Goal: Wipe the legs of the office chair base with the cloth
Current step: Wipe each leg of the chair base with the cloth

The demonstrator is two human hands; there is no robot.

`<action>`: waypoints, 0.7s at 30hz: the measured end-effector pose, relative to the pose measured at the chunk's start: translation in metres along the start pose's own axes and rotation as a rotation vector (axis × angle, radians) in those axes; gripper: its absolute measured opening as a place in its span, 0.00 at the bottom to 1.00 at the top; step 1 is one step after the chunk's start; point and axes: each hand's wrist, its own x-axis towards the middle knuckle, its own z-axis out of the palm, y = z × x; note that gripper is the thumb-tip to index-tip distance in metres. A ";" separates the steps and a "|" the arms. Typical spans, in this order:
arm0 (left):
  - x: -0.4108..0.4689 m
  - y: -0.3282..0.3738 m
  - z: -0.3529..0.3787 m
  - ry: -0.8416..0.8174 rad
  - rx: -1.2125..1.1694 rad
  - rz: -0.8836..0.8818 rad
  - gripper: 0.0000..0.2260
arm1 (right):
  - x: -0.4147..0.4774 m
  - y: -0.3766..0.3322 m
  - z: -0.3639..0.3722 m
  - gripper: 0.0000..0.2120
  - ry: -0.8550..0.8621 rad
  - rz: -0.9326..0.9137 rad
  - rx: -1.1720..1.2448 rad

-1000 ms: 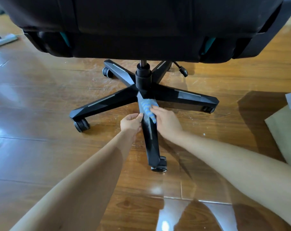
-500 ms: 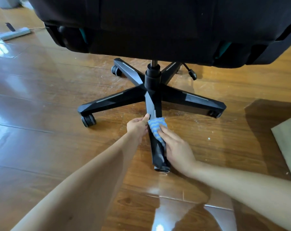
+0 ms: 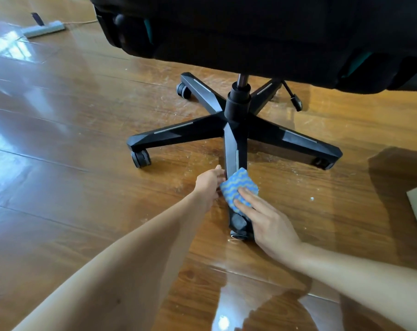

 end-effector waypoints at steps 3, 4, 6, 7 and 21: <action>-0.002 -0.003 0.006 0.007 0.013 -0.019 0.14 | 0.028 0.009 -0.003 0.29 -0.013 0.025 -0.020; -0.005 -0.001 0.007 -0.005 -0.014 -0.020 0.16 | 0.044 0.012 -0.005 0.29 -0.016 0.055 -0.017; -0.013 0.000 0.008 -0.028 -0.061 -0.016 0.24 | 0.074 0.014 -0.010 0.30 -0.024 0.142 -0.019; -0.016 0.000 0.008 -0.042 -0.075 -0.013 0.29 | 0.083 0.014 -0.011 0.30 -0.020 0.173 -0.028; -0.014 0.005 -0.008 0.005 -0.149 -0.031 0.44 | 0.062 0.014 -0.004 0.29 -0.025 0.001 -0.070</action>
